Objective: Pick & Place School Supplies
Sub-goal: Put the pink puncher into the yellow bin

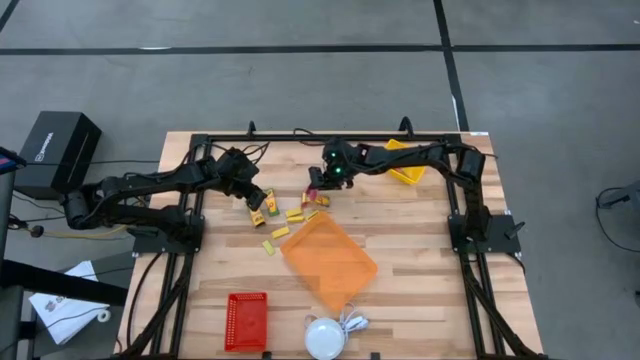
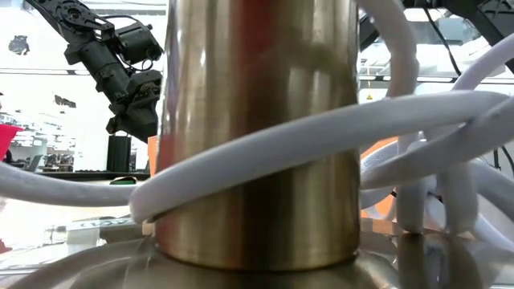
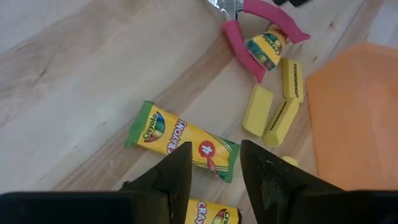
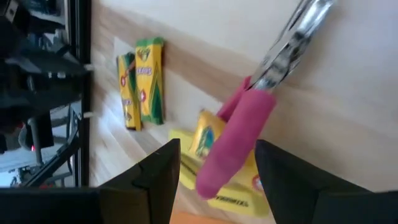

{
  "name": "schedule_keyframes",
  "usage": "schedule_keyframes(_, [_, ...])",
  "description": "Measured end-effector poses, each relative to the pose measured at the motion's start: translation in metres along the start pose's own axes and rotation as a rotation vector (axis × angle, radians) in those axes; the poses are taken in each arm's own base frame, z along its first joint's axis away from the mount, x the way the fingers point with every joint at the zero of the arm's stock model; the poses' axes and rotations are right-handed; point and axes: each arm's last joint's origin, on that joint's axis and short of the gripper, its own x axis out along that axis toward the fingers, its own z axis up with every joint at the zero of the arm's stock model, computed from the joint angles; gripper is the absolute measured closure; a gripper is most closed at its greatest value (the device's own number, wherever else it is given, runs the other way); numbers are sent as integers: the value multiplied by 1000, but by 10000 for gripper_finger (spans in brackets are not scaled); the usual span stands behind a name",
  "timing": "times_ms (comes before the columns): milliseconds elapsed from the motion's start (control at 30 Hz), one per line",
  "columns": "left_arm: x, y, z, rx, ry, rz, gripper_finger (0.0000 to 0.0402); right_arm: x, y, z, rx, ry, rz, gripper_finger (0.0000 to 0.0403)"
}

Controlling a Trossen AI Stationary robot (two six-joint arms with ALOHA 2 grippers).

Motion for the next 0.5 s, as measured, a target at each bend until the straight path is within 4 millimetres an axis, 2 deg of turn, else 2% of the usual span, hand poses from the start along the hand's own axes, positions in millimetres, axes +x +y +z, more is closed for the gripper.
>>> schedule_keyframes(500, [0, 0, 1, 4, -12, -4, 270, 1, 0, 0, 0, -18, -13, 225])
